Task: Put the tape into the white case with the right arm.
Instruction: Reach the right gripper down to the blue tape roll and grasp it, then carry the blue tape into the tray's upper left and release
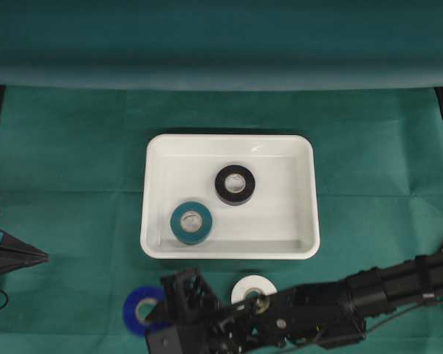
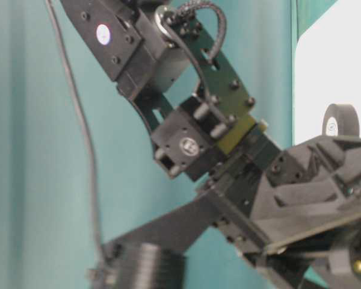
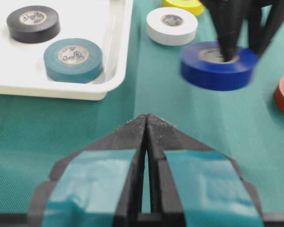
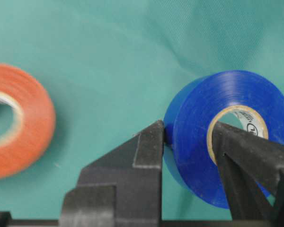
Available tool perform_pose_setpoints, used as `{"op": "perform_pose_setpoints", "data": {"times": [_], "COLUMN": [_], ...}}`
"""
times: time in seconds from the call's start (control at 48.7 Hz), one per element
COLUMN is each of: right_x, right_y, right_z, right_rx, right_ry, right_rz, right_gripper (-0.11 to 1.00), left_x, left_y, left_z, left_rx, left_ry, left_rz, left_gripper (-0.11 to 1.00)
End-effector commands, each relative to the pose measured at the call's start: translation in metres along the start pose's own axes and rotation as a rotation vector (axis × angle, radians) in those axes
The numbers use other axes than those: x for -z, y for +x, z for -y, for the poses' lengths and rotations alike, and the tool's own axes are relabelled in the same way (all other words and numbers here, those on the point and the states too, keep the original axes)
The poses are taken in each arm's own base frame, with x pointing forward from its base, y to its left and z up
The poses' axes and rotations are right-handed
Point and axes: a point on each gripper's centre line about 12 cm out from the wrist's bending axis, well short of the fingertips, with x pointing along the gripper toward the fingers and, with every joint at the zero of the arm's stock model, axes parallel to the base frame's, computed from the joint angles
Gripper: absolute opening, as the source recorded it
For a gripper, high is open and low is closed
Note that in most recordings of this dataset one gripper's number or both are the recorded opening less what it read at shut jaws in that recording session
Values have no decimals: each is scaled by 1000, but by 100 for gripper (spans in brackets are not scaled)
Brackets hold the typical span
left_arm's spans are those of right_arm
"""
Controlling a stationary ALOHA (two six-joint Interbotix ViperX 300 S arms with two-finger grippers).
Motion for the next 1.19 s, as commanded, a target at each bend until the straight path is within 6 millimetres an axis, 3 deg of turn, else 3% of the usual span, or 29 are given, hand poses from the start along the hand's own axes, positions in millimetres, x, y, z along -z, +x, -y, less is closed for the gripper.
{"op": "perform_pose_setpoints", "data": {"times": [0.0, 0.76, 0.924, 1.171], "right_x": [-17, 17, 27, 38], "right_y": [-21, -36, -37, -33], "right_z": [25, 156, 175, 187], "right_rx": [49, 206, 237, 254], "right_ry": [30, 162, 196, 214], "right_rz": [33, 53, 38, 18], "right_gripper": [3, 3, 3, 3], "left_x": [-5, -5, -5, -5], "left_y": [0, 0, 0, 0], "left_z": [0, 0, 0, 0], "left_rx": [1, 1, 1, 0], "left_ry": [2, 2, 2, 2], "left_rz": [11, 11, 11, 9], "left_gripper": [0, 0, 0, 0]}}
